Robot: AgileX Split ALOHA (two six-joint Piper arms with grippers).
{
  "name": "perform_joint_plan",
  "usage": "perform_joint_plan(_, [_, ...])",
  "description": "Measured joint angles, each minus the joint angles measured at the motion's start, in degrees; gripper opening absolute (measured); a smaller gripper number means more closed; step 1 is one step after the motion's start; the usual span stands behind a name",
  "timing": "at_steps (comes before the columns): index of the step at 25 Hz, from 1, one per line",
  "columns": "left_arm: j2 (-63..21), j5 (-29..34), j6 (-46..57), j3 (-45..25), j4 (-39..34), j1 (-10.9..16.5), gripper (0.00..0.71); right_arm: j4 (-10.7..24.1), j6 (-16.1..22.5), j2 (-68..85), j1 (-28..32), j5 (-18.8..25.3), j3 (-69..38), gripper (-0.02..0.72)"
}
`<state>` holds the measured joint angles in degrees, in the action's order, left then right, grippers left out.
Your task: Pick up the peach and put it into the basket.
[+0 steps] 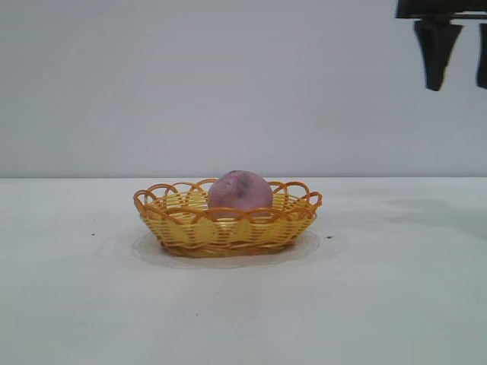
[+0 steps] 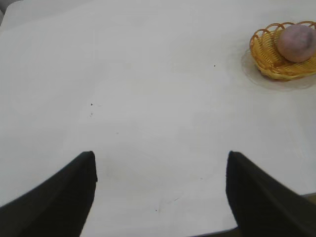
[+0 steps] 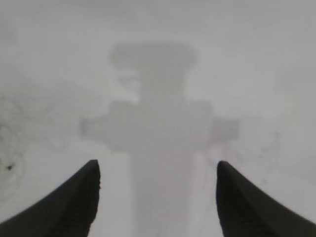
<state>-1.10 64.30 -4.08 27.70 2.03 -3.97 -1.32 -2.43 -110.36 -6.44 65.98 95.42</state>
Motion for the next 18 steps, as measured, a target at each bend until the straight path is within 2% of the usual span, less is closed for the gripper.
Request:
perform_joint_plan(4, [0.0, 0.0, 0.0, 0.0, 0.0, 0.0, 0.514, -1.6, 0.0, 0.0, 2.5, 1.3, 0.0, 0.434])
perform_joint_plan(10, [0.0, 0.0, 0.0, 0.0, 0.0, 0.0, 0.514, -3.4, 0.0, 4.8, 2.4, 2.7, -2.5, 0.434])
perform_joint_plan(18, [0.0, 0.0, 0.0, 0.0, 0.0, 0.0, 0.514, -3.3, 0.0, 25.4, 2.4, 1.9, -19.7, 0.434])
